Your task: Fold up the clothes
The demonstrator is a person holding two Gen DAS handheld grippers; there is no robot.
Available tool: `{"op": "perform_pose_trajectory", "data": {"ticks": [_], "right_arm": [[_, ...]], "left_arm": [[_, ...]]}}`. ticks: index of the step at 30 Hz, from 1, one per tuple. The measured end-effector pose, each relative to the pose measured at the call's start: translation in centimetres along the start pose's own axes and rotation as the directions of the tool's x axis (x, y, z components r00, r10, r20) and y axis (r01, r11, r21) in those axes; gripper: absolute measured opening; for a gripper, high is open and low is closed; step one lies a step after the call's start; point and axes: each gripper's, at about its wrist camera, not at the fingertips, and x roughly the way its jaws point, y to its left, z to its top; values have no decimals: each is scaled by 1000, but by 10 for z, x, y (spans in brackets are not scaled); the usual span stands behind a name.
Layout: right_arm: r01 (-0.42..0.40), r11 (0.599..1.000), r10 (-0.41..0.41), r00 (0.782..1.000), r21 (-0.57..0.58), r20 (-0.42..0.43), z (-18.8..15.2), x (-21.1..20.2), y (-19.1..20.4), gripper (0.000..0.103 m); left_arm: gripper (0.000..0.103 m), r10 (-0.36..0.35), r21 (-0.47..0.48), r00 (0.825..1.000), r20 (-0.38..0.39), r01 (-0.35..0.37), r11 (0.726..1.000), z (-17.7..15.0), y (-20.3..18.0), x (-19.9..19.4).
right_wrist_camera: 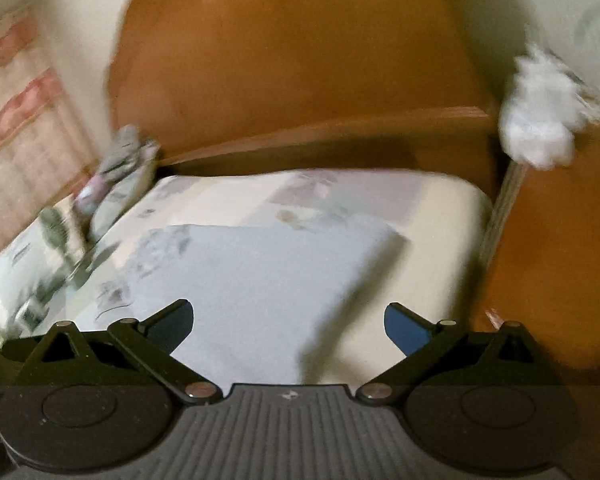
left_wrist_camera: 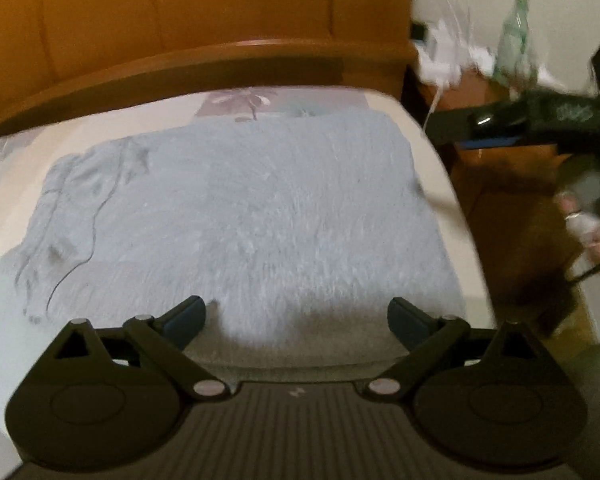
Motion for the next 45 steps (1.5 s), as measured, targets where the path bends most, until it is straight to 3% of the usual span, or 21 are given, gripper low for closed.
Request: {"op": "perform_pose_trajectory", "data": {"ticks": [4, 7, 13, 17, 22, 29, 36, 45], "right_arm": [[-83, 994, 79, 996, -75, -43, 19, 38, 7, 103], [-40, 998, 31, 990, -56, -140, 12, 67, 4, 103], [51, 998, -58, 985, -47, -160, 4, 47, 18, 103], [-13, 999, 7, 989, -42, -144, 8, 31, 38, 103], [-82, 996, 89, 968, 40, -235, -16, 34, 53, 103], [-32, 998, 46, 951, 50, -306, -36, 9, 71, 103], [44, 999, -35, 953, 25, -300, -50, -45, 93, 103], [190, 962, -233, 945, -195, -229, -61, -103, 135, 103]], "left_arm": [[98, 40, -50, 999, 12, -39, 998, -9, 3, -15], [98, 59, -64, 998, 21, -57, 996, -20, 3, -24], [98, 100, -128, 992, 72, -91, 988, -38, 2, -44], [99, 162, -171, 976, 145, -136, 976, -47, 0, -65], [102, 187, -209, 967, 174, -150, 966, -58, -4, -92], [102, 215, -192, 960, 182, -179, 965, -70, -14, -115], [102, 272, -188, 945, 182, -238, 953, -71, -30, -131], [102, 252, -260, 953, 170, -203, 944, -82, -39, -157]]}}
